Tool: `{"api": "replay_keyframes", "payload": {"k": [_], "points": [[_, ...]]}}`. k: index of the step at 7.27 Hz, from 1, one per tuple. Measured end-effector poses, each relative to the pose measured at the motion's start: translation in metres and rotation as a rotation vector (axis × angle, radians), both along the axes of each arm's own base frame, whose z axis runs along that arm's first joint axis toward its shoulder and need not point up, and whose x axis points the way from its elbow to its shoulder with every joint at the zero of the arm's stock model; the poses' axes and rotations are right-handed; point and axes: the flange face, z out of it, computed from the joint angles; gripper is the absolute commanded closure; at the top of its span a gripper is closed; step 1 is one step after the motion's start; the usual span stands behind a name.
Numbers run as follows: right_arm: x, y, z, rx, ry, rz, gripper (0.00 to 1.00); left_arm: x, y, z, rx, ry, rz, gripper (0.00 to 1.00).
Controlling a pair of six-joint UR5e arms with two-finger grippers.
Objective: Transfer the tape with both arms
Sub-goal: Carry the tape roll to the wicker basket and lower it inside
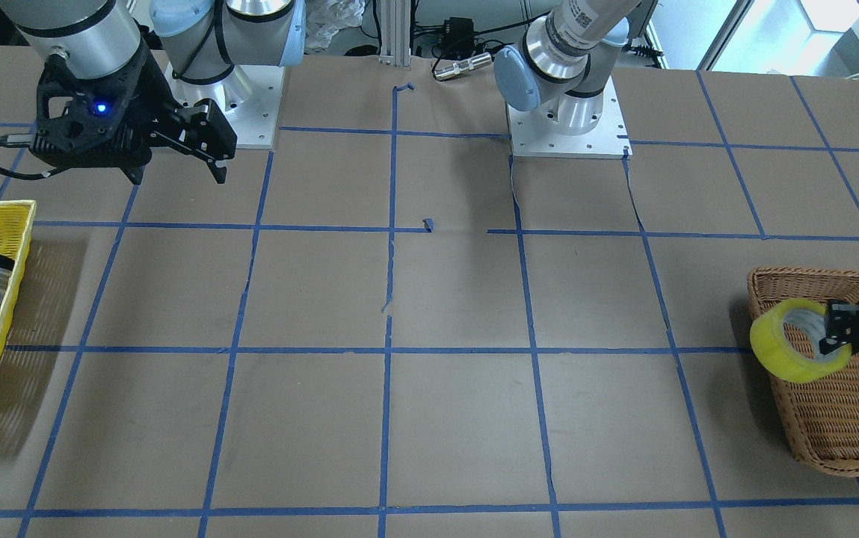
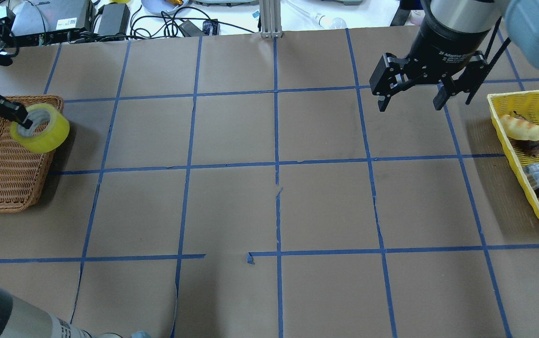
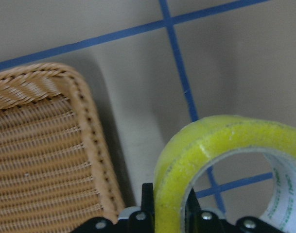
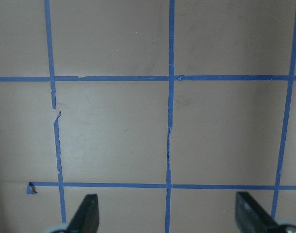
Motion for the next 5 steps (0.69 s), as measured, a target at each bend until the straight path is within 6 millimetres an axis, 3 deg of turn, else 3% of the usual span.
{"api": "replay_keyframes", "payload": {"k": [2, 4, 5], "points": [[-0.001, -0.001, 0.000, -0.008, 0.004, -0.001, 0.00, 0.080, 0.017, -0.025, -0.029, -0.025, -0.033, 1.00], [-0.001, 0.000, 0.000, -0.004, 0.006, -0.004, 0.00, 0.112, 0.011, -0.064, -0.059, -0.017, -0.055, 1.00], [-0.001, 0.001, -0.001, 0.002, 0.006, -0.014, 0.00, 0.113, 0.011, -0.080, -0.060, 0.001, -0.058, 0.85]]}}
